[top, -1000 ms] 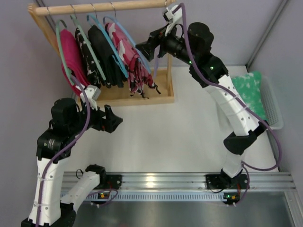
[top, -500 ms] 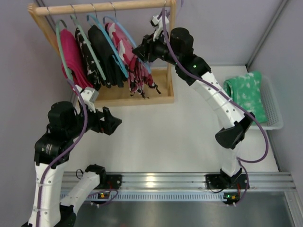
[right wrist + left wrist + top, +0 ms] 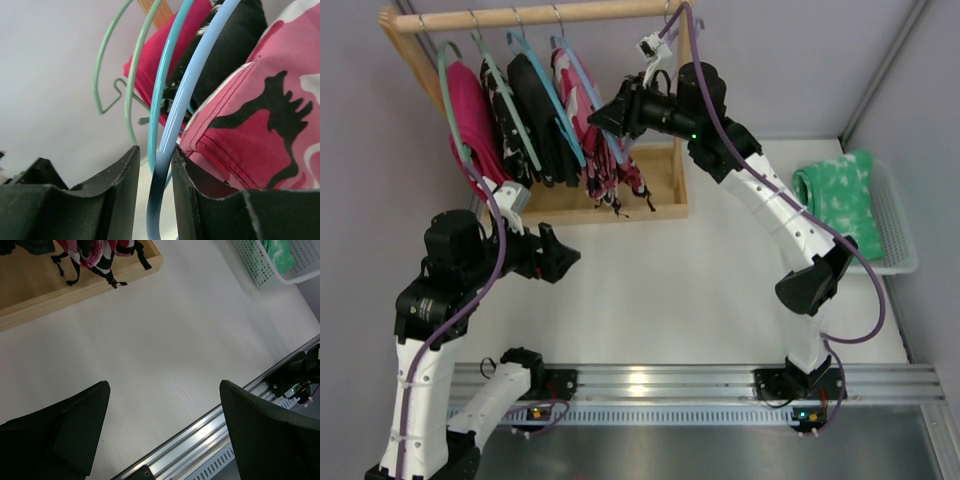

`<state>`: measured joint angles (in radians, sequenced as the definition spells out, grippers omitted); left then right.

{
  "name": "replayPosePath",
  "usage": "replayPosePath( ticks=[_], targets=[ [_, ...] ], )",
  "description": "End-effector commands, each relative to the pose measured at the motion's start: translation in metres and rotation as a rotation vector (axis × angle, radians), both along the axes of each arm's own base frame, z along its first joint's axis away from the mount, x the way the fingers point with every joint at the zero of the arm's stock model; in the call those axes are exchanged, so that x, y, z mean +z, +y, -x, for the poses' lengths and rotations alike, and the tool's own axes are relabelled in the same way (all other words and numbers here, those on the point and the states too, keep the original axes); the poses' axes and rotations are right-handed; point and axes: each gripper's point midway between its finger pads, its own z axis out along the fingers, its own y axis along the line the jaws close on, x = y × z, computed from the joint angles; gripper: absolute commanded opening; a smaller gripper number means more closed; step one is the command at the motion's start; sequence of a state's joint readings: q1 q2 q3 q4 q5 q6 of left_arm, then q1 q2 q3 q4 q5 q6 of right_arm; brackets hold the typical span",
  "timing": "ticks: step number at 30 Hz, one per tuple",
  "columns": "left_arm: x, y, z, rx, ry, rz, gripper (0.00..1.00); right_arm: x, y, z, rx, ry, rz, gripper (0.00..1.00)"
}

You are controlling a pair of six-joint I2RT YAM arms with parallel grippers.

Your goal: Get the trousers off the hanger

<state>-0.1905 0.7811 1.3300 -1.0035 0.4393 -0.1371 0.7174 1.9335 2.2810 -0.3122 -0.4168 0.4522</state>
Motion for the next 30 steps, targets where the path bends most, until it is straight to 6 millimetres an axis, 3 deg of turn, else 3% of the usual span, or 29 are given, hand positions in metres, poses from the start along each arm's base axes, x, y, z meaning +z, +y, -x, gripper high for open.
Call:
replayPosePath(
  ticks=[1,6,13,14,16,20,25,30],
  targets=[
    [0.016,-0.002,0.002,-0.005,-0.050,0.033,0.98,0.027,0.006,0.015,0.088,0.039,-0.130,0.33],
    [0.016,-0.002,0.001,0.000,-0.048,0.032,0.97,0.018,0.013,0.007,0.085,0.099,-0.147,0.30],
    [0.013,-0.002,0.001,-0.002,-0.037,0.036,0.97,0.021,0.019,0.006,0.119,0.135,-0.194,0.15],
    [0.013,-0.002,0.002,-0.001,-0.036,0.038,0.97,0.023,0.019,0.005,0.121,0.146,-0.206,0.08],
    [0.012,-0.002,0.001,0.002,-0.031,0.039,0.97,0.025,0.017,0.002,0.116,0.150,-0.220,0.02],
    [0.010,-0.002,0.001,0.005,-0.024,0.042,0.97,0.041,0.012,0.001,0.120,0.164,-0.274,0.00],
    [0.008,-0.003,-0.001,0.009,-0.009,0.047,0.97,0.086,-0.001,0.007,0.127,0.090,-0.375,0.00],
    [0.011,-0.003,-0.004,0.013,-0.008,0.057,0.97,0.116,-0.015,0.013,0.137,0.039,-0.444,0.00]
  ],
)
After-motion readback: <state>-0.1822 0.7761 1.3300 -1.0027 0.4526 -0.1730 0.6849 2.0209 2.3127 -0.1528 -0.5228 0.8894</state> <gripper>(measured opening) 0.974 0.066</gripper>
